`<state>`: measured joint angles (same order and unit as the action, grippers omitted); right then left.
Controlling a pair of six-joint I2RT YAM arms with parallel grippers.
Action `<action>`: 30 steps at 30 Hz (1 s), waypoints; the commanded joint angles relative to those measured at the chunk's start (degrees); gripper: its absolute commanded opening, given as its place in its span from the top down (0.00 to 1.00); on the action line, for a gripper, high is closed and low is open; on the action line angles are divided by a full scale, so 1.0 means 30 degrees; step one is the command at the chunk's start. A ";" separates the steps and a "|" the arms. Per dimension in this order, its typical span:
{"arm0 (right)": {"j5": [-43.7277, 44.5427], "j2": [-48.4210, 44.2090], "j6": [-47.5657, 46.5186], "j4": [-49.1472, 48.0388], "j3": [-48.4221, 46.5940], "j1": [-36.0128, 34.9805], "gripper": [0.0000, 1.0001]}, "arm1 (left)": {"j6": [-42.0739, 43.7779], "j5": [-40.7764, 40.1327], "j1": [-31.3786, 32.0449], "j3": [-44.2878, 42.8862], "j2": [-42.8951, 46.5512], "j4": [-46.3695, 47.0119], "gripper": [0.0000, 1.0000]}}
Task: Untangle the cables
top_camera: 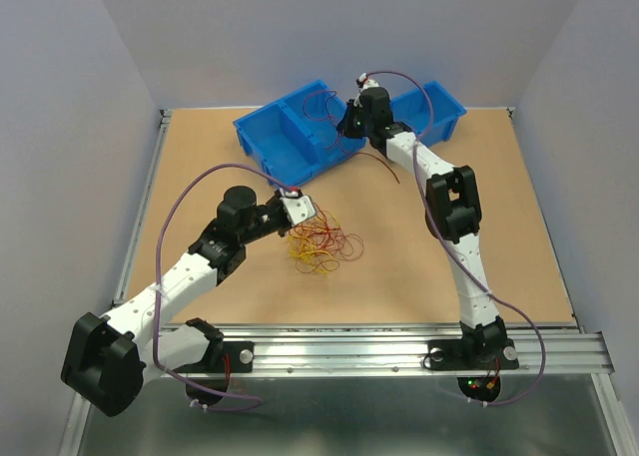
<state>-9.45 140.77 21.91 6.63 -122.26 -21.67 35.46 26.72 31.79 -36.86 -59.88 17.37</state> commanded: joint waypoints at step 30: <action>0.4174 0.2298 -0.6952 0.1012 -0.4221 -0.2326 0.81 | -0.0131 0.0263 0.0067 -0.0486 0.0067 0.0803 0.78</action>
<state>1.54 152.27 3.07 10.31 -134.63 -27.86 35.48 26.76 31.79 -36.86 -59.88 17.39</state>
